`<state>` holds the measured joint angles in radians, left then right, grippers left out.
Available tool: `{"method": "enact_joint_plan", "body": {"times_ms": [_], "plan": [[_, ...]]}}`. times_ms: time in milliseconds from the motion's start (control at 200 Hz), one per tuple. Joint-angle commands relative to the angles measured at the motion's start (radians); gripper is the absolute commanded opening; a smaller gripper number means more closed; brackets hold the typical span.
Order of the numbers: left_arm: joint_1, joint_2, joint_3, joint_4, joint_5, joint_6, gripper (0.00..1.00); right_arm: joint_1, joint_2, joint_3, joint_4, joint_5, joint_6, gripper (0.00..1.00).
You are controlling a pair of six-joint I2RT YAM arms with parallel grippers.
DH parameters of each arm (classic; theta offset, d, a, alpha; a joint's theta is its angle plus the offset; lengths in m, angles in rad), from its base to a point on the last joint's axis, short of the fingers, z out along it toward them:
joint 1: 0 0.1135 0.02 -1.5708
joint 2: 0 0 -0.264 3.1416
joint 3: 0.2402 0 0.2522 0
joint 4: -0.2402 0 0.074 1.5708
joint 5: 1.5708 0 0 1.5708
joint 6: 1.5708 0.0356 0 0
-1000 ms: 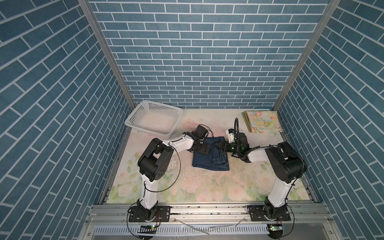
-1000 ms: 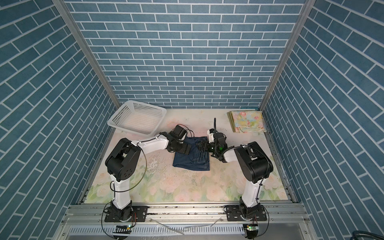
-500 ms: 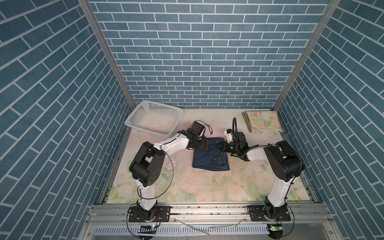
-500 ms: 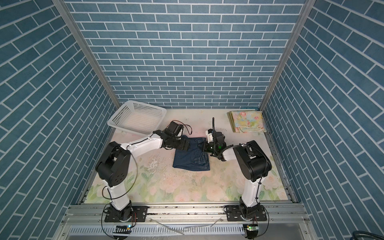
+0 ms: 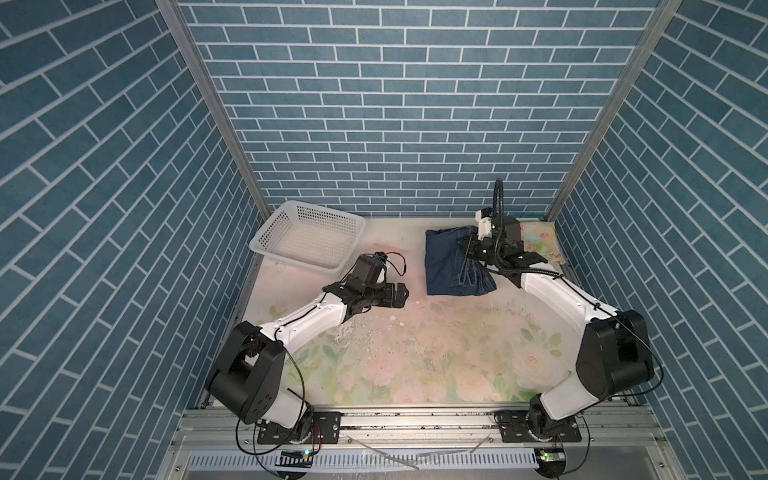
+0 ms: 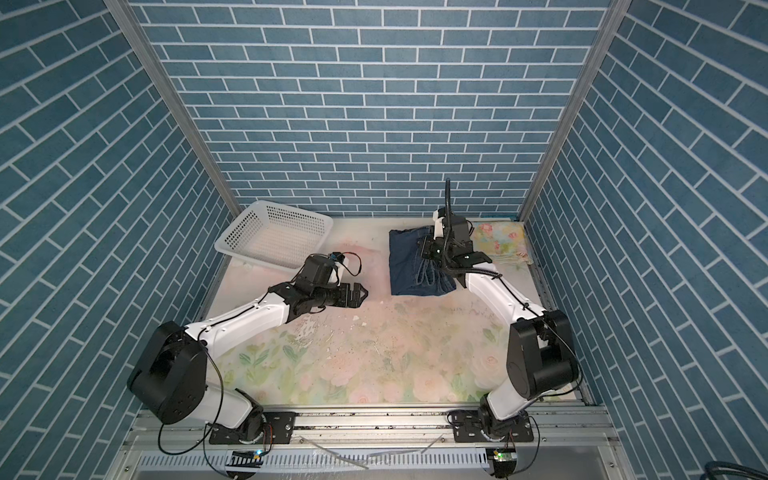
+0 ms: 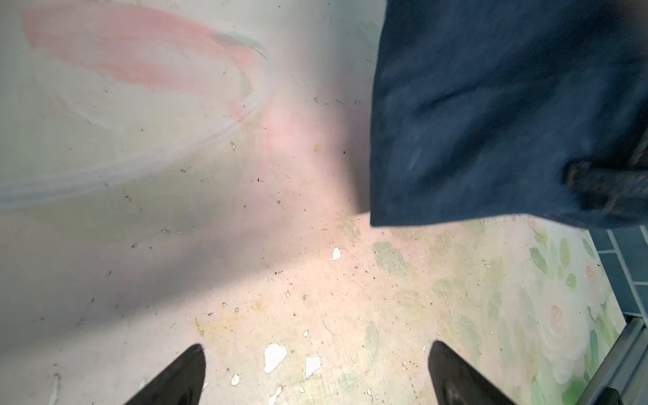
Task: Fold and stack the skirts
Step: 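Carry the denim skirt with the right gripper onto the floral skirt stack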
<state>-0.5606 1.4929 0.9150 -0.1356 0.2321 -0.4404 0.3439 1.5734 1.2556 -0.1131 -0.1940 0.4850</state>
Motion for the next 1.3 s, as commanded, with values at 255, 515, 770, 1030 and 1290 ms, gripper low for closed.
{"method": "enact_joint_plan", "body": {"times_ms": [255, 515, 770, 1030, 1290], "plan": [[0.007, 0.082, -0.010, 0.153, 0.096, -0.049, 1.00, -0.171, 0.102, 0.364, -0.066, 0.288, 0.244, 0.00], [0.007, 0.106, -0.004, 0.182, 0.129, -0.063, 1.00, -0.288, 0.207, 0.456, 0.074, 0.428, 0.560, 0.00], [0.006, 0.121, 0.012, 0.177, 0.144, -0.061, 1.00, -0.389, 0.317, 0.404, 0.281, 0.488, 0.867, 0.00], [0.007, 0.122, 0.015, 0.159, 0.135, -0.054, 1.00, -0.434, 0.469, 0.303, 0.410, 0.472, 1.068, 0.00], [0.007, 0.102, 0.021, 0.133, 0.103, -0.048, 1.00, -0.481, 0.450, 0.123, 0.347, 0.417, 0.989, 0.82]]}}
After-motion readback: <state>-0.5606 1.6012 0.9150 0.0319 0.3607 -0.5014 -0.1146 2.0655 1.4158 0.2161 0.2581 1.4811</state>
